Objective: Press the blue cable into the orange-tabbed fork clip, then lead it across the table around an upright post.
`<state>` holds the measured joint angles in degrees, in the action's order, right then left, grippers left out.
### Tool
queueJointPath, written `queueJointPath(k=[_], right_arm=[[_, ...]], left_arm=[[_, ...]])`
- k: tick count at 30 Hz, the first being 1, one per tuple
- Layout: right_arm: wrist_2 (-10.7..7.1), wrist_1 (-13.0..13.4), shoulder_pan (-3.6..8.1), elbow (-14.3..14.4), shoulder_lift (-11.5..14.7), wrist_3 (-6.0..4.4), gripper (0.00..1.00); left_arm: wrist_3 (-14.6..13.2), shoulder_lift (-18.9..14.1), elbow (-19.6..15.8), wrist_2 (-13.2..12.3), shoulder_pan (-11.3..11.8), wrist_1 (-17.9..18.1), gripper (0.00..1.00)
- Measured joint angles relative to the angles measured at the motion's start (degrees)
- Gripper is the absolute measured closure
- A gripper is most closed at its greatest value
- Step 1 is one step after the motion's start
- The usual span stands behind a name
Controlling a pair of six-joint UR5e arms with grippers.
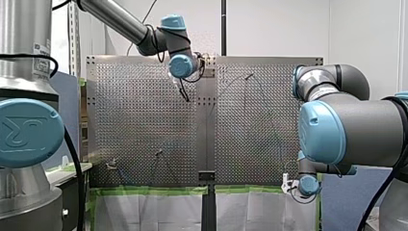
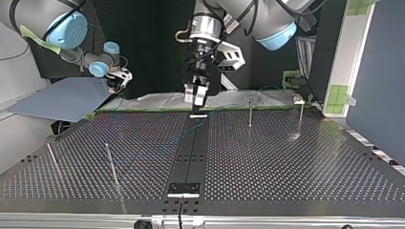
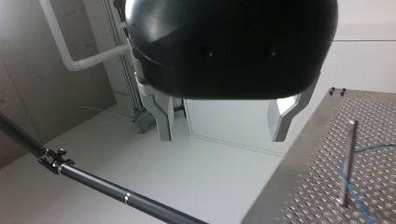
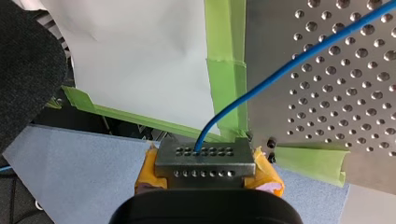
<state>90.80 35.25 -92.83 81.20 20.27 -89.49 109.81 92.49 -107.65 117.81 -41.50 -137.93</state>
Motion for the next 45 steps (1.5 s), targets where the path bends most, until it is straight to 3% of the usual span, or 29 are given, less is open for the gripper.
queueJointPath(k=[13,33,45], right_arm=[[0.0,0.0,-0.11,0.0,0.0,0.1,1.0],[0.0,0.0,-0.49,0.0,0.0,0.18,1.0],[0.0,0.0,-0.77,0.0,0.0,0.15,1.0]], left_arm=[[0.2,2.2,-7.6,-0.5,1.1,7.3,0.0],[-0.1,2.4,-18.7,-0.5,3.8,8.2,0.0],[-0.2,7.9,-25.6,-1.6,5.2,11.3,0.0]])
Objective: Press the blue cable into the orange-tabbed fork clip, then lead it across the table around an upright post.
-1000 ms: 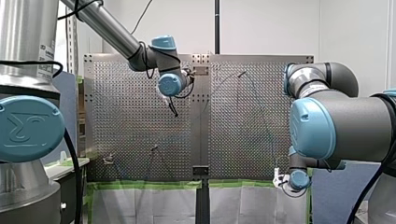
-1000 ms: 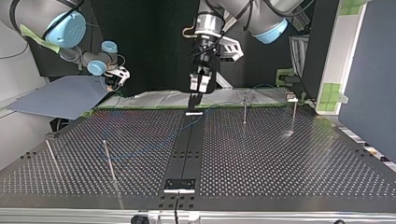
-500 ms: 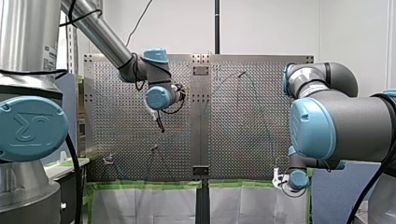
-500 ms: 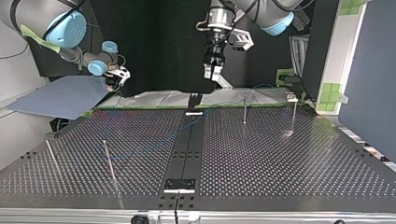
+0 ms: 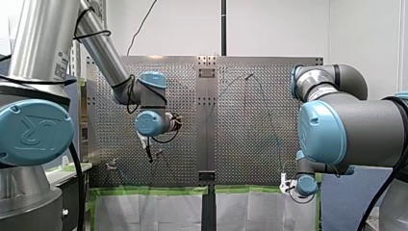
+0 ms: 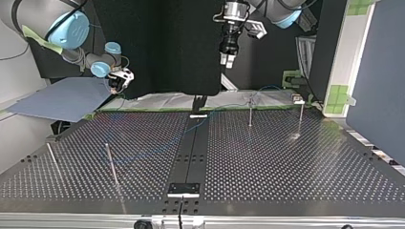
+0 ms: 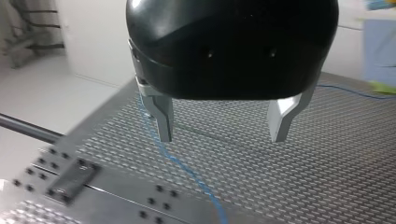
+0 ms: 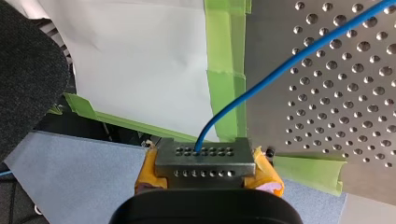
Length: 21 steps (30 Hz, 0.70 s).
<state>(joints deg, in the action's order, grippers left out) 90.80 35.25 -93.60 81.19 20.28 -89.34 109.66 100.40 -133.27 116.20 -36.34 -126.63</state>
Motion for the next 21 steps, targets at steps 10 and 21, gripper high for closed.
queueJointPath(k=[10,21], right_arm=[[0.0,0.0,-0.01,0.0,0.0,0.02,1.0],[-0.87,1.1,0.6,0.0,0.0,0.02,1.0]], left_arm=[[-1.9,3.2,-6.0,-3.8,1.5,3.1,0.0],[-5.1,3.3,-6.6,-7.2,2.2,4.5,0.0]])
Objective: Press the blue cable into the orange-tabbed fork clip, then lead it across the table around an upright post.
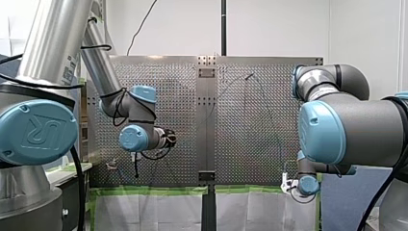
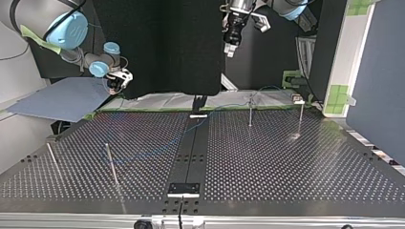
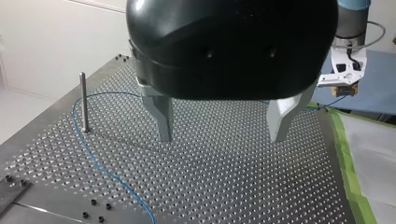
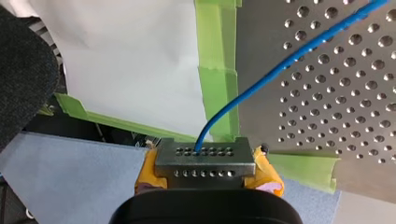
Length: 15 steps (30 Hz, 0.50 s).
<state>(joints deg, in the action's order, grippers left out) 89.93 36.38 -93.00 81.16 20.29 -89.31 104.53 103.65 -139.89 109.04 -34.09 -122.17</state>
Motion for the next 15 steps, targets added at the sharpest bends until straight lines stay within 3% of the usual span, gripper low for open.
queueJointPath(k=[15], right_arm=[[-0.36,0.3,-0.3,0.0,0.0,0.0,1.0]], left_arm=[[-1.0,0.0,0.2,0.1,0.1,-0.1,0.0]])
